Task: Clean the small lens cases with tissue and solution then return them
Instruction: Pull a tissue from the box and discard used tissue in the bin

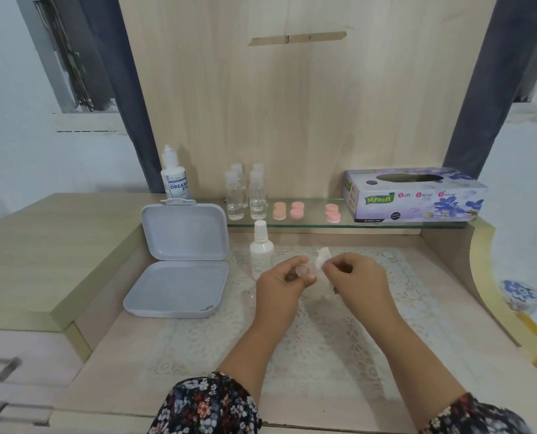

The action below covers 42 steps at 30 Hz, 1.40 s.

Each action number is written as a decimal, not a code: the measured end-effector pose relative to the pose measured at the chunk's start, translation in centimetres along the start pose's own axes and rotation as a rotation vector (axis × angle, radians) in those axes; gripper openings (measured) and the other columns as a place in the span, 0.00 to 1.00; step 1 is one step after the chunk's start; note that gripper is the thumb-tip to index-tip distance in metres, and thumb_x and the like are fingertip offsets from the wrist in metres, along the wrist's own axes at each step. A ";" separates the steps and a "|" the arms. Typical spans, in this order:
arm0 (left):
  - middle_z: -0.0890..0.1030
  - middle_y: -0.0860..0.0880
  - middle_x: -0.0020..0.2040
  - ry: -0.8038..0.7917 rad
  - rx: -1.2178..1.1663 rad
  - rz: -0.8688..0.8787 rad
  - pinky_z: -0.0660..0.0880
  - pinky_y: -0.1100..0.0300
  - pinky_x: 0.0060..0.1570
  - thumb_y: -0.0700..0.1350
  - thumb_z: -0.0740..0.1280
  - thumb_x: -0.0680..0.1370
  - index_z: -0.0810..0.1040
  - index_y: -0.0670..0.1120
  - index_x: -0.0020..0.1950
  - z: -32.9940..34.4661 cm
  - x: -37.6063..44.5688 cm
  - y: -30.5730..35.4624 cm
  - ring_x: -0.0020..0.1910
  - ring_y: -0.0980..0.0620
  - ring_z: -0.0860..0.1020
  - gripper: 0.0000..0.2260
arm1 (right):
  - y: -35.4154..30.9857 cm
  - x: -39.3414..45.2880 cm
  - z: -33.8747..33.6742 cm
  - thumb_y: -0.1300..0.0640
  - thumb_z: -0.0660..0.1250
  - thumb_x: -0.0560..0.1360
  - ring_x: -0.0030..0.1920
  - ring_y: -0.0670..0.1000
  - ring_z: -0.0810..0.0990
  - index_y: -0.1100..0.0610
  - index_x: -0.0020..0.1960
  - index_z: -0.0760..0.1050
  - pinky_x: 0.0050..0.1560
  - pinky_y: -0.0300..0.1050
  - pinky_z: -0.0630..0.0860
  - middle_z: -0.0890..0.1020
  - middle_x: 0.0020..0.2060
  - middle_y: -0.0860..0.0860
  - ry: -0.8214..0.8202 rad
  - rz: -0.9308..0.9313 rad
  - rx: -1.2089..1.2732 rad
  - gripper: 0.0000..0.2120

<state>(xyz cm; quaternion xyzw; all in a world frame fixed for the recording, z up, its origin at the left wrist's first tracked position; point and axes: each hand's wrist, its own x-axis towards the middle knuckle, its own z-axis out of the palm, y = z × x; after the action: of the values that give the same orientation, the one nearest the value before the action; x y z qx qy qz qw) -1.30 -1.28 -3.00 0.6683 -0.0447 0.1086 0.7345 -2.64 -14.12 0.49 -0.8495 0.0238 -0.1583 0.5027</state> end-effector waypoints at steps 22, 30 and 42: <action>0.78 0.47 0.39 -0.042 -0.096 -0.026 0.76 0.67 0.45 0.35 0.71 0.74 0.81 0.48 0.50 -0.6 0.1 0.3 0.40 0.58 0.80 0.10 | 3.0 0.2 0.1 0.61 0.64 0.79 0.34 0.48 0.75 0.54 0.42 0.74 0.34 0.31 0.71 0.77 0.37 0.50 0.041 0.013 0.284 0.08; 0.84 0.46 0.52 -0.082 -0.069 -0.086 0.77 0.58 0.49 0.39 0.72 0.74 0.82 0.46 0.55 -0.6 0.2 0.1 0.49 0.52 0.80 0.11 | 2.8 -0.1 0.9 0.66 0.67 0.76 0.36 0.54 0.80 0.62 0.42 0.73 0.40 0.47 0.79 0.81 0.35 0.58 -0.145 0.192 0.503 0.05; 0.85 0.47 0.47 -0.157 -0.125 -0.158 0.79 0.51 0.43 0.34 0.70 0.75 0.80 0.47 0.56 -0.6 -0.2 0.5 0.45 0.48 0.83 0.13 | 3.4 -0.5 0.9 0.63 0.73 0.71 0.43 0.52 0.83 0.45 0.61 0.75 0.45 0.43 0.80 0.83 0.42 0.55 -0.160 0.079 0.448 0.22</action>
<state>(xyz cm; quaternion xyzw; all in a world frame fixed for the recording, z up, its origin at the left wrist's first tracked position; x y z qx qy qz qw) -1.64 -0.63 -2.61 0.6290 -0.0560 -0.0051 0.7754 -2.45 -14.97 -2.98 -0.7251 -0.0188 -0.0719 0.6846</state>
